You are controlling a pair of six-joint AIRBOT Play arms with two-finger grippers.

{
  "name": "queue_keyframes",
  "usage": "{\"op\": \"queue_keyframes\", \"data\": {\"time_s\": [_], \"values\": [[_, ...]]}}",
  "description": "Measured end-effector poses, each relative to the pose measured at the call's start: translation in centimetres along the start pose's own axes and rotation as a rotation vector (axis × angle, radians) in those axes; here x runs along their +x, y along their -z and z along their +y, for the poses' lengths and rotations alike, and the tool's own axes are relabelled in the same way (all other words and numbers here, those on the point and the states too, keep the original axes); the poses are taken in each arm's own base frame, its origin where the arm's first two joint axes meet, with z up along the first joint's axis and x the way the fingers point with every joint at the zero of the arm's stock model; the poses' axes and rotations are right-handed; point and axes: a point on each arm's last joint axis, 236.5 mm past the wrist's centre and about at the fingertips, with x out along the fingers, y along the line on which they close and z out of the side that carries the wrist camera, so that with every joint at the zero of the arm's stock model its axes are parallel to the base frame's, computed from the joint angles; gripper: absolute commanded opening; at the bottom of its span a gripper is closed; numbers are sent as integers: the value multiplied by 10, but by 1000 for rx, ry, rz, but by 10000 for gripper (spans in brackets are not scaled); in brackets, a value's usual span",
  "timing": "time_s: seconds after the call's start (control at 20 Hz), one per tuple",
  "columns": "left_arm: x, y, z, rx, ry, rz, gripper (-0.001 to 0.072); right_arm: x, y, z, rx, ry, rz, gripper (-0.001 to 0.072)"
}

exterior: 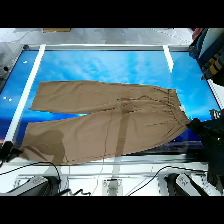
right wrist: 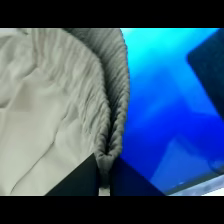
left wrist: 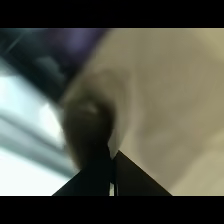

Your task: Fold the clothes and pants, and hang the long-sleeved shirts on hangers.

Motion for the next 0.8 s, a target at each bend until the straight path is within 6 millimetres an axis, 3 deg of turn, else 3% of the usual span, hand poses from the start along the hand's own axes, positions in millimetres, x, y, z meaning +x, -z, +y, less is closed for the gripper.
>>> {"op": "queue_keyframes", "data": {"time_s": [0.15,0.4,0.6,0.8], "values": [[-28,-39,-53,83,177,-147,9,-15,-8,22,-17,-53,-35,24],[-76,-105,-143,197,436,-438,9,-54,-45,77,14,-212,-214,24],[-78,-146,-194,209,472,-599,8,-69,-76,112,109,-313,-353,23],[-76,-195,-234,100,482,-798,8,-64,-112,135,219,-323,-511,23]]}}
